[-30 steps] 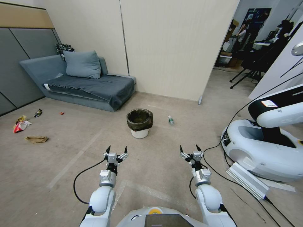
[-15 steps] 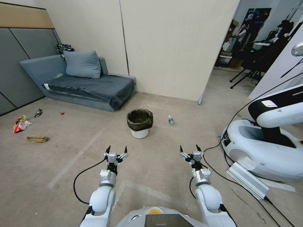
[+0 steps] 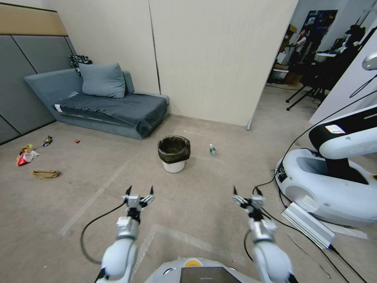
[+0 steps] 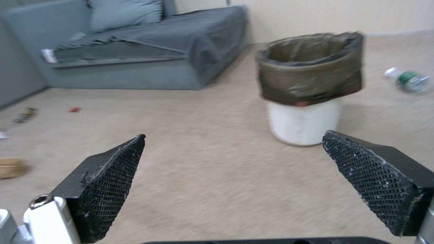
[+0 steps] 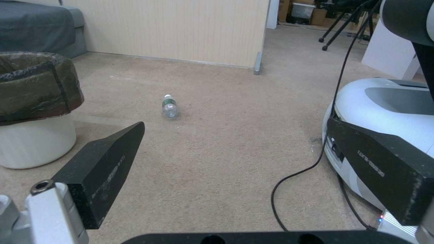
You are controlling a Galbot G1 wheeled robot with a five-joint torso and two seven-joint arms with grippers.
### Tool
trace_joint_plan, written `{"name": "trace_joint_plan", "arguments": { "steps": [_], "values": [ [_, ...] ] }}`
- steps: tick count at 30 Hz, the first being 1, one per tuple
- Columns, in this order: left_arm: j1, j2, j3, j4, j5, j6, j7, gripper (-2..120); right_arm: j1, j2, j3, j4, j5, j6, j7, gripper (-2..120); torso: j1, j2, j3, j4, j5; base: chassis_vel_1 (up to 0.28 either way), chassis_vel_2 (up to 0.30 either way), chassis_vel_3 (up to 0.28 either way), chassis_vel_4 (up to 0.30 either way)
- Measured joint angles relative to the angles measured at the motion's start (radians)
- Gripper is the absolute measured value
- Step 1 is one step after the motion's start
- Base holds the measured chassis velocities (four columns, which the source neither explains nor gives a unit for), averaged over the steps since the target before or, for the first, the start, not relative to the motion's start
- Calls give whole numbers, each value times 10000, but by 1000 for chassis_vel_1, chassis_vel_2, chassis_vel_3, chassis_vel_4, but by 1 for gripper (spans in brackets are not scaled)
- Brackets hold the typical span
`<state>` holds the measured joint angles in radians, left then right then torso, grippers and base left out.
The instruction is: Pick up the trash bin, then pick up the garbage from the floor and place it into the trash bin.
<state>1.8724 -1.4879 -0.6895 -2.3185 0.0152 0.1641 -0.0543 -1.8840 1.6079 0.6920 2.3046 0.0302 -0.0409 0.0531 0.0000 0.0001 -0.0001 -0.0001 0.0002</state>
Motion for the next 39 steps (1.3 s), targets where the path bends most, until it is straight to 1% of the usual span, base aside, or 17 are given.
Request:
{"name": "trace_joint_plan", "arguments": {
  "steps": [1, 2, 3, 4, 5, 6, 31, 39],
  "values": [
    [0, 0, 0, 0, 0, 0, 0, 100, 0, 0, 0, 0, 0, 0, 0, 100, 0, 0, 0, 0, 0, 0, 0, 0, 0],
    [227, 12, -96, -155, 58, 85, -38, 100, -10, -1, 12, 5, 18, -18, 2, 100, 0, 0, 0, 8, 4, 0, 0, 0, 0],
    [348, 16, -137, -229, 108, 118, -56, 100, -5, -1, 11, 7, 27, -23, 2, 100, -1, 0, 0, 10, 2, 0, 0, 0, 0],
    [416, 21, -158, -250, 139, 128, -64, 100, -22, 0, 12, 23, 29, -26, 1, 100, 0, 0, 0, 5, -4, 0, 0, 0, 0],
    [416, 21, -158, -250, 139, 128, -64, 100, -22, 0, 12, 23, 29, -26, 1, 100, 0, 0, 0, 5, -4, 0, 0, 0, 0],
    [430, 23, -167, -251, 144, 128, -66, 100, -30, 0, 18, 27, 17, -32, -22, 100, -1, 0, 0, -1, -3, 0, 0, 0, 0],
    [238, 67, -178, -58, 107, 11, 20, 100, 146, 13, -2, -80, -156, -151, -303, 100, 0, 0, 1, 1, -3, 0, 0, 0, 0],
    [209, 92, -179, -35, 53, 3, 45, 100, 158, 7, -15, -134, -280, -146, -299, 100, 0, 0, 1, 1, -2, -70, 49, 72, -52]
  ]
}}
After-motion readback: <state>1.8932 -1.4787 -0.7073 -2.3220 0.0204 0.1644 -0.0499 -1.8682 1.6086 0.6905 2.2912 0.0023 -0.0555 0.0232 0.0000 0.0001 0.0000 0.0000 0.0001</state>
